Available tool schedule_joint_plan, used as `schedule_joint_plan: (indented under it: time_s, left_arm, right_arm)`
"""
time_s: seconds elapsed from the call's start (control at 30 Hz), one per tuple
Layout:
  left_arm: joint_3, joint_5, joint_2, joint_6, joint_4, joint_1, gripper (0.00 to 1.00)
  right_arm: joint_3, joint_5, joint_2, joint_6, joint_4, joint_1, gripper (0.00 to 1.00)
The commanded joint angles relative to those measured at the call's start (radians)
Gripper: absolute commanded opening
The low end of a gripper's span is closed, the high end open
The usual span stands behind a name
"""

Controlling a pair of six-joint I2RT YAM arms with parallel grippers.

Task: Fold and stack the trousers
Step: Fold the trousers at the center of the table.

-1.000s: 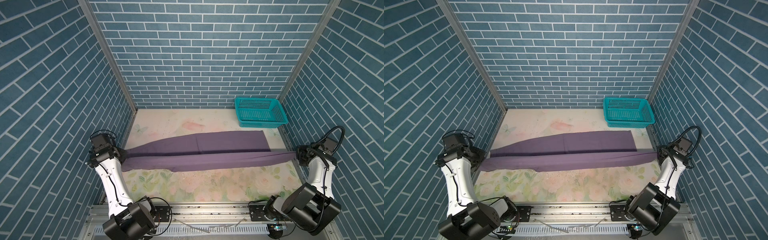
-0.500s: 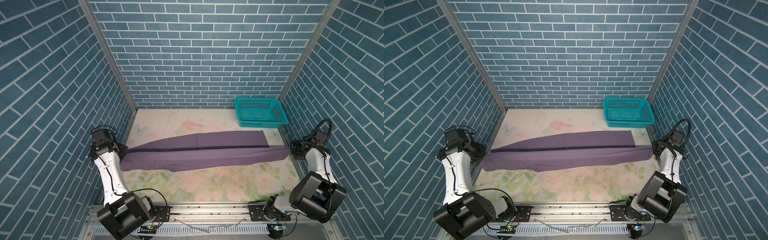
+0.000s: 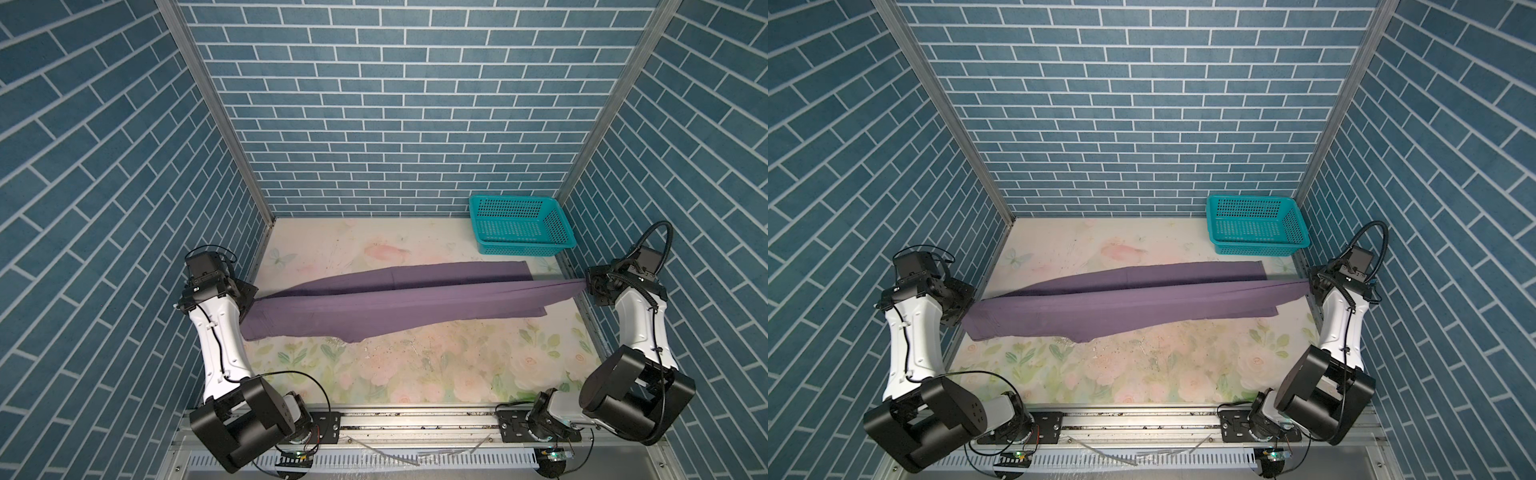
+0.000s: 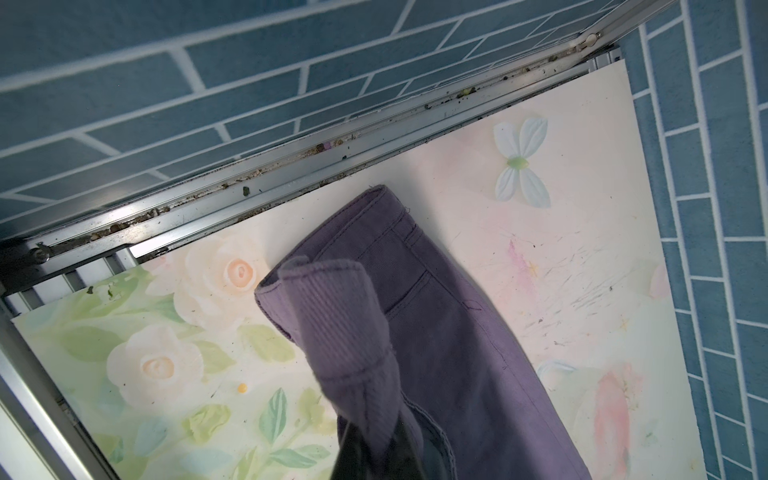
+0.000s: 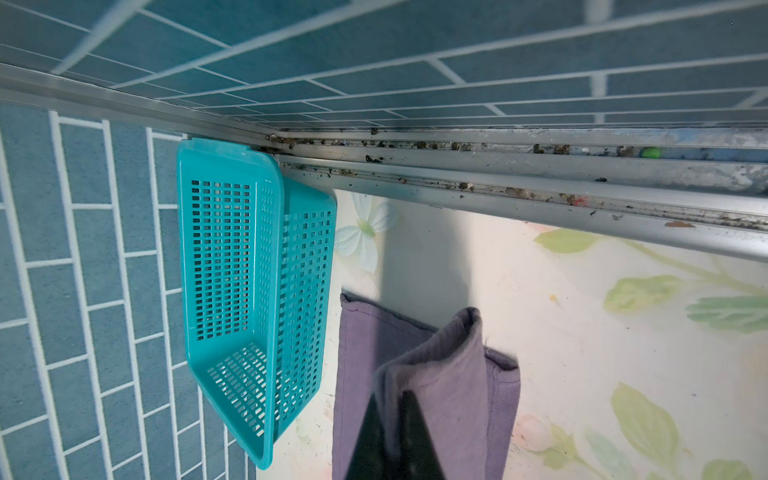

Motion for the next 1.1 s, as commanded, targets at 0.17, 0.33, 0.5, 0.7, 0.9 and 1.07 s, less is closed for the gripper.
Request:
schedule_joint_plan:
  time_s: [0.17,0.33,0.5,0.7,0.9,1.07]
  left_arm:
    - [0.068,-0.190,0.033,0.002,0.124,0.008,0.00]
    - [0.073,-0.223,0.059,-0.005,0.134,-0.012,0.00]
    - [0.079,-0.268,0.117,-0.015,0.141,-0.049,0.00]
    - [0.114,-0.332,0.200,-0.024,0.151,-0.123,0.00]
    - [0.159,-0.357,0.292,-0.037,0.167,-0.162,0.00]
    - [0.195,-0.372,0.370,-0.046,0.184,-0.182,0.00]
  right_arm:
    - [0.053,0.183,0.008,0.015,0.114,-0.028,0.00]
    - [0.052,0.193,0.039,0.014,0.147,-0.016,0.00]
    - [0.081,0.201,0.119,0.001,0.155,0.012,0.00]
    - [0.093,0.207,0.185,0.002,0.185,0.028,0.00]
    - [0.110,0.232,0.250,-0.011,0.246,0.055,0.00]
    - [0.146,0.251,0.331,-0.024,0.318,0.105,0.00]
